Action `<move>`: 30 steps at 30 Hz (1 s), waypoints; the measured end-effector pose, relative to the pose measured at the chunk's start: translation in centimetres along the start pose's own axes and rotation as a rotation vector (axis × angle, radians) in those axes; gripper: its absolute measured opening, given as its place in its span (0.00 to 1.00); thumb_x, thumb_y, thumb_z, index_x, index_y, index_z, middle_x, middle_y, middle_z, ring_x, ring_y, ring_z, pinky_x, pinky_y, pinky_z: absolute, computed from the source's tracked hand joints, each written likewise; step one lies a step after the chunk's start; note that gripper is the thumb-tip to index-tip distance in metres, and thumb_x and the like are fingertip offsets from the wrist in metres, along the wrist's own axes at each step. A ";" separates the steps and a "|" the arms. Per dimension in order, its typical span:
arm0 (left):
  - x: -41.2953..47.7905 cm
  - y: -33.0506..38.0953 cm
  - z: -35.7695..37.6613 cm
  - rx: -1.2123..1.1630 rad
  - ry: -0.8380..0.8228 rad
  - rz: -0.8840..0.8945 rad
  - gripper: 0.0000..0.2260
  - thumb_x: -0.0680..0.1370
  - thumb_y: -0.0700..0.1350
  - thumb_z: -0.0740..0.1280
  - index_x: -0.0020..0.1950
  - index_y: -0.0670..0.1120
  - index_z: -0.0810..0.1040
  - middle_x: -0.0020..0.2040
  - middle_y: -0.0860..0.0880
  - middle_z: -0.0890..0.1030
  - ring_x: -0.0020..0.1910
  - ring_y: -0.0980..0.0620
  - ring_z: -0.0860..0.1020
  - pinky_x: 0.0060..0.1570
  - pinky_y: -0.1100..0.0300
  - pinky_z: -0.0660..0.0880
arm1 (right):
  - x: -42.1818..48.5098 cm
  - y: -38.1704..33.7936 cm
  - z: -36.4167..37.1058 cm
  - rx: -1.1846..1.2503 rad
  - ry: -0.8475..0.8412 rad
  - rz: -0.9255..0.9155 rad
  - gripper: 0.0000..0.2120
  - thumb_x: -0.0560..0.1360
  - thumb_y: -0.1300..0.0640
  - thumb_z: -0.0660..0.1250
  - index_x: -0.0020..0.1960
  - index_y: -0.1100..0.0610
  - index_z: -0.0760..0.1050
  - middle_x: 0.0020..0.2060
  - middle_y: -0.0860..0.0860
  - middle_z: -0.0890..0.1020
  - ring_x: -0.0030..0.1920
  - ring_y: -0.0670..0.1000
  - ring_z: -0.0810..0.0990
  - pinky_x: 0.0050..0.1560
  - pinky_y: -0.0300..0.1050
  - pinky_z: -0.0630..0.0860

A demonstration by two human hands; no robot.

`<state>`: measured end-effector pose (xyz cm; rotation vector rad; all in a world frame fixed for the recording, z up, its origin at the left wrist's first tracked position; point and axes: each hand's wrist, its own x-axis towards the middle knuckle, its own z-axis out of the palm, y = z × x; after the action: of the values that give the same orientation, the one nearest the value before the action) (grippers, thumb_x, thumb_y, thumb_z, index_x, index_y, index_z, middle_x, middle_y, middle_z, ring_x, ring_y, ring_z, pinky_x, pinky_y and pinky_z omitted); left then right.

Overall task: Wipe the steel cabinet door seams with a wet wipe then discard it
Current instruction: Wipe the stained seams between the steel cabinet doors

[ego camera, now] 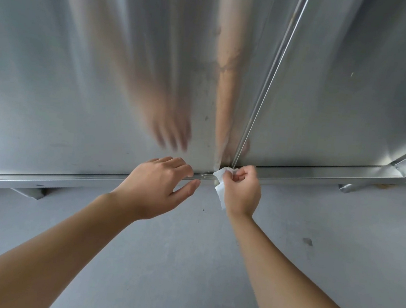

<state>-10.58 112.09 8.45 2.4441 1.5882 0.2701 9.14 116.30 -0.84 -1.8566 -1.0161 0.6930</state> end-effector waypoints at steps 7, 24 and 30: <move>0.1 -0.2 0.2 -0.004 -0.002 -0.015 0.27 0.80 0.65 0.46 0.55 0.51 0.79 0.50 0.55 0.80 0.48 0.50 0.78 0.47 0.53 0.76 | 0.0 1.0 0.1 -0.084 0.029 -0.150 0.04 0.72 0.56 0.69 0.38 0.50 0.79 0.34 0.44 0.80 0.36 0.48 0.77 0.33 0.42 0.67; 0.9 0.3 0.6 -0.021 0.006 0.014 0.28 0.80 0.66 0.46 0.54 0.50 0.80 0.51 0.55 0.81 0.48 0.50 0.79 0.45 0.55 0.75 | -0.5 1.9 -0.8 -0.543 -0.135 -0.354 0.19 0.77 0.57 0.63 0.65 0.42 0.78 0.55 0.48 0.81 0.46 0.59 0.81 0.39 0.45 0.71; 0.9 0.2 0.8 -0.023 -0.011 0.011 0.28 0.80 0.66 0.46 0.55 0.51 0.79 0.52 0.56 0.80 0.49 0.51 0.78 0.46 0.55 0.76 | -1.0 3.3 -1.4 -0.347 0.006 -0.363 0.11 0.72 0.63 0.68 0.47 0.50 0.85 0.47 0.45 0.84 0.39 0.54 0.81 0.35 0.40 0.69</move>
<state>-9.77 112.76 7.73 2.4333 1.5596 0.2745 10.94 113.93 -3.10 -1.8848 -1.4957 0.3078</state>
